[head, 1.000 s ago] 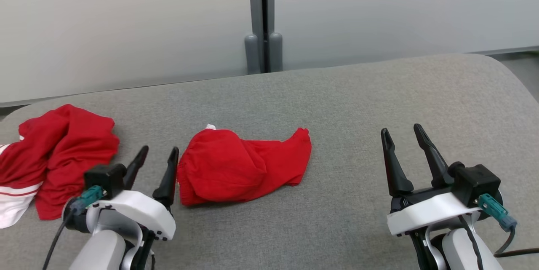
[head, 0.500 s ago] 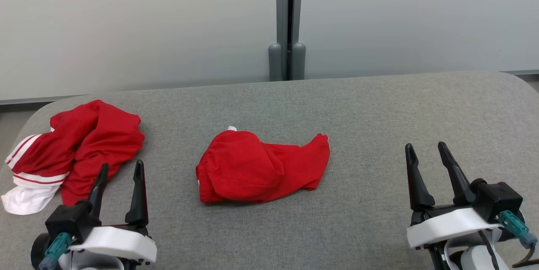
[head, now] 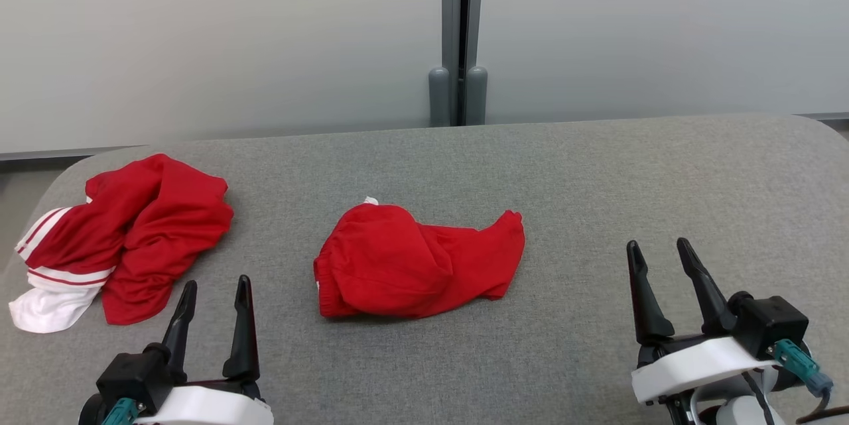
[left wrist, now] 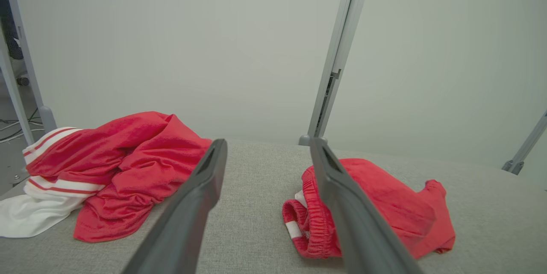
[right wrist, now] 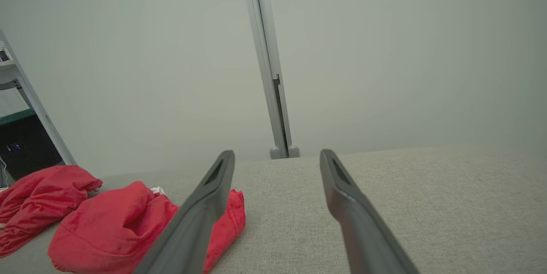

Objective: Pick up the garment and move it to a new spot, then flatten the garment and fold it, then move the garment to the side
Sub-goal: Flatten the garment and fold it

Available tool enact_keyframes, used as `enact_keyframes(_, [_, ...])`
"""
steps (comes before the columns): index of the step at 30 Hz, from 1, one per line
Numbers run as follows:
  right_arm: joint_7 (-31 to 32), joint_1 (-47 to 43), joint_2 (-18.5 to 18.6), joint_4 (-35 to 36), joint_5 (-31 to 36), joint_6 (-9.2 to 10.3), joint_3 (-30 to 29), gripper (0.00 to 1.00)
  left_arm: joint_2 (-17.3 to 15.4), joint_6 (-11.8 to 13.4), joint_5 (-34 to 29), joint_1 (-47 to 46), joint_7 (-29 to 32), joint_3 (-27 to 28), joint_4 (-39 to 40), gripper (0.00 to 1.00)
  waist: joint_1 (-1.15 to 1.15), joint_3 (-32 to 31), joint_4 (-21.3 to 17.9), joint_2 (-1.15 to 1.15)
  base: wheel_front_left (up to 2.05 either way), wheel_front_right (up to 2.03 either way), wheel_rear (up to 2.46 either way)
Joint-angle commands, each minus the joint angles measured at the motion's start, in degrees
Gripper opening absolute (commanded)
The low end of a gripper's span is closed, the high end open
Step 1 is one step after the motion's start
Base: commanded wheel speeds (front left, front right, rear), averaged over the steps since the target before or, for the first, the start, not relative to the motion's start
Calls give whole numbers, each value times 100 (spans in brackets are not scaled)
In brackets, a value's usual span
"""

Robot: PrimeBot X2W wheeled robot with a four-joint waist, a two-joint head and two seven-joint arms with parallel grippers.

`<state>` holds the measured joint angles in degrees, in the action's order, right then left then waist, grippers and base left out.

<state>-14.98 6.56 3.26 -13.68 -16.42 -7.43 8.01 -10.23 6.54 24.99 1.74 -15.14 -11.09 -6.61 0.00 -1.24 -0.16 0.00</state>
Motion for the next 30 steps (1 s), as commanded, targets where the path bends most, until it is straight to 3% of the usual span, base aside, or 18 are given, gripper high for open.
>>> enact_keyframes(1, [-30, 34, 34, -39, -63, -11, 31, 100, -7, -44, -41, -28, 1, 33, -9, 100, 0, -11, 34, 0, 0, 0, 0])
enact_keyframes(7, [-30, 99, 162, -325, -262, -11, 241, 100, 70, -127, -81, -59, 0, 14, -64, 100, 0, -12, 232, 0, 0, 0, 0])
enact_keyframes(13, [174, 583, 412, -1025, -592, -11, 723, 100, 86, -208, -84, -163, 3, -64, -156, 100, 0, 46, 683, 0, 0, 0, 0])
enact_keyframes(15, [502, 947, 547, -1501, -739, -11, 875, 100, 95, -243, -87, -238, 25, -125, -152, 100, 0, 159, 968, 0, 0, 0, 0])
enact_keyframes(30, [2087, 2466, 781, -3516, -1372, -10, 958, 100, 268, -341, -96, -554, -3, -210, -217, 100, 0, 753, 2000, 0, 0, 0, 0])
